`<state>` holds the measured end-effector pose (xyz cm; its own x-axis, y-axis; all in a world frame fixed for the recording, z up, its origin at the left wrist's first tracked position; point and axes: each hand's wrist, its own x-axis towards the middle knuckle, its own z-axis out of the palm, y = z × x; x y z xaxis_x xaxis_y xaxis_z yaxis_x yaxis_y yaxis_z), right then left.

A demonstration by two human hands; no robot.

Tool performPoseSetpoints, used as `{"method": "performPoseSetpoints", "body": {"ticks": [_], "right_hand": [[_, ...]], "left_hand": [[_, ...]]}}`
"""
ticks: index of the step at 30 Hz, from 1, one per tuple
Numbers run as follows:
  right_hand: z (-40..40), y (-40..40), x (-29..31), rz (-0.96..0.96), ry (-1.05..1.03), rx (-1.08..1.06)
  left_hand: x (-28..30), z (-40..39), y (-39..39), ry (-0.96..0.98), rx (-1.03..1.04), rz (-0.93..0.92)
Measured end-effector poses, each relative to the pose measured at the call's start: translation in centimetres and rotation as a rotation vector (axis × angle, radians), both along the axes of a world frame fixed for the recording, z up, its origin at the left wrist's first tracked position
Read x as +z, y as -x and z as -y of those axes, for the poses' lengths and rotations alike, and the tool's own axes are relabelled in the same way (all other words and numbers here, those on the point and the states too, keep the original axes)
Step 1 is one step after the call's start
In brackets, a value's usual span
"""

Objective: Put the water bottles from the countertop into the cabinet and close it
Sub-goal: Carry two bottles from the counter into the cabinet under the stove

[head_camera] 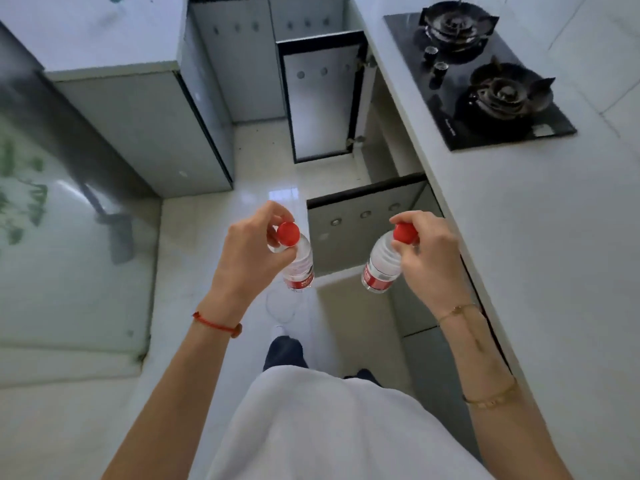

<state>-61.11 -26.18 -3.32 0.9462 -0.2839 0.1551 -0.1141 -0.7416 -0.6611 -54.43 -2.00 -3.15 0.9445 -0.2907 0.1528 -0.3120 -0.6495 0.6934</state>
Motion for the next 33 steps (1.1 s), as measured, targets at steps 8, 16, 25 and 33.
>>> {"method": "performPoseSetpoints", "body": {"ticks": [8, 16, 25, 33], "right_hand": [[-12.8, -10.1, -1.0, -0.009, -0.030, 0.186], [-22.8, -19.5, -2.0, 0.066, -0.061, 0.183], [-25.4, -31.3, -2.7, 0.083, -0.038, 0.169], [-21.5, -45.1, -2.9, 0.066, -0.041, 0.075]], "left_hand": [[-0.2, -13.1, -4.9, 0.025, 0.198, -0.007], [0.3, -22.4, -13.6, -0.022, 0.188, 0.003], [-0.2, -24.5, -26.8, 0.045, 0.146, -0.044], [-1.0, -20.3, -43.6, 0.058, 0.006, -0.074]]}}
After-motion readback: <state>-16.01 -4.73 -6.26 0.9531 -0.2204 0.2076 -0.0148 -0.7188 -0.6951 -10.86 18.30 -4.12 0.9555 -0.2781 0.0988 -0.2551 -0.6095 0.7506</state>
